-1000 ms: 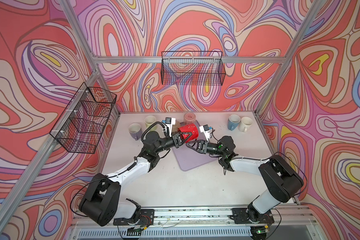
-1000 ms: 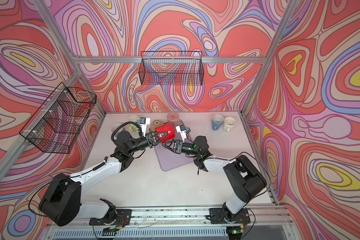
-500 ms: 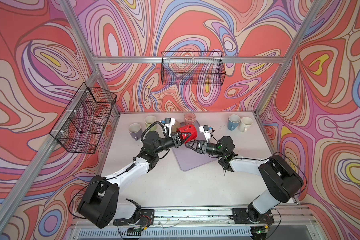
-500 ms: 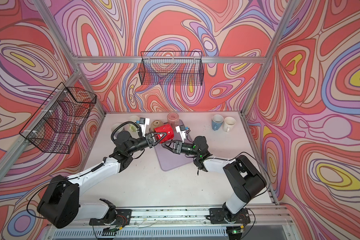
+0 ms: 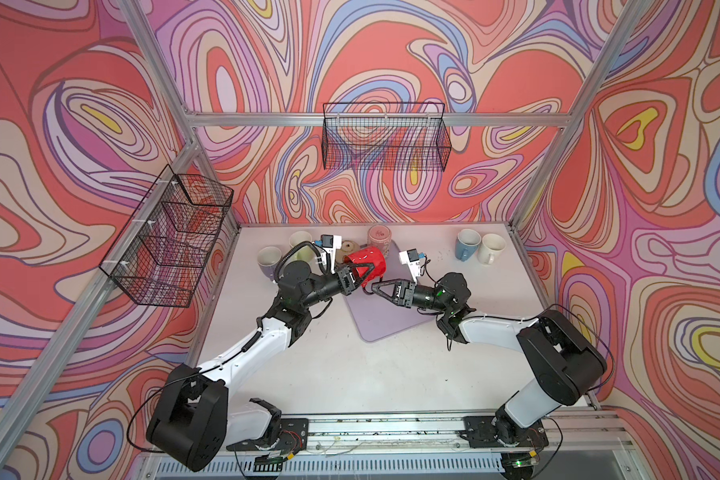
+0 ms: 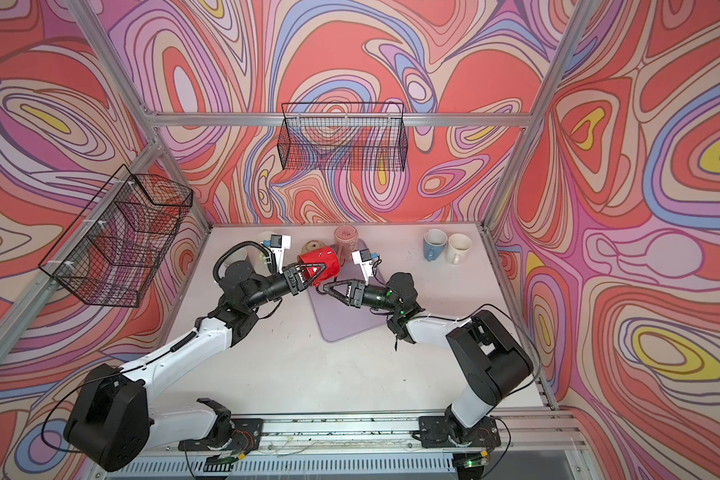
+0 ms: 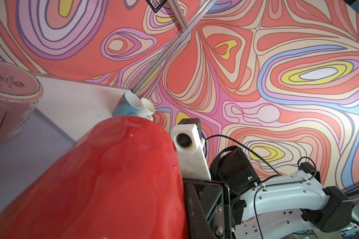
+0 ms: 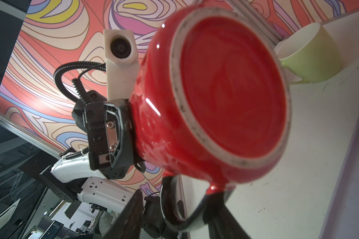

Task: Turn the mug right side up
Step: 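Rotate the red mug between both grippers to turn its opening upward, then carry the red mug with the left gripper while the right gripper withdraws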

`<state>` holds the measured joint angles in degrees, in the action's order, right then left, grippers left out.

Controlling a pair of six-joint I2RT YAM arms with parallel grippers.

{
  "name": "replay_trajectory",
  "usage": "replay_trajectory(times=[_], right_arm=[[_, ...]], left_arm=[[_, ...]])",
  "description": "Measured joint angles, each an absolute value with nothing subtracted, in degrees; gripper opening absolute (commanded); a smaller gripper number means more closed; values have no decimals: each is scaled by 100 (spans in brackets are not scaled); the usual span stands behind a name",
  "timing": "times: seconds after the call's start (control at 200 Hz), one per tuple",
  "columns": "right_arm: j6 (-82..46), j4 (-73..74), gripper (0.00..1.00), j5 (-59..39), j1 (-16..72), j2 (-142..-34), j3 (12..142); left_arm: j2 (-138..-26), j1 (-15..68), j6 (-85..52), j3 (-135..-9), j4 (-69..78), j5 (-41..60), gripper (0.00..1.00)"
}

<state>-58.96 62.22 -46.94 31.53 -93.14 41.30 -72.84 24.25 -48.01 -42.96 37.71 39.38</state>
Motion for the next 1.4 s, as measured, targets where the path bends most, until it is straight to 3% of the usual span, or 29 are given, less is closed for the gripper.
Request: replay_trajectory(times=[0.305, 0.846, 1.402], right_arm=[[-5878, 6219, 51, -4694, 3083, -9312, 4010], [-5765, 6217, 51, -4694, 2814, -9203, 3822], [-5728, 6261, 51, -4692, 2676, -9201, 3538]], left_arm=[[-6936, 2265, -4353, -4309, 2766, 3837, 0], [-6558, 1890, -2687, -5446, -987, 3022, 0], [-7382, 1479, -1369, -6775, -3828, 1369, 0]])
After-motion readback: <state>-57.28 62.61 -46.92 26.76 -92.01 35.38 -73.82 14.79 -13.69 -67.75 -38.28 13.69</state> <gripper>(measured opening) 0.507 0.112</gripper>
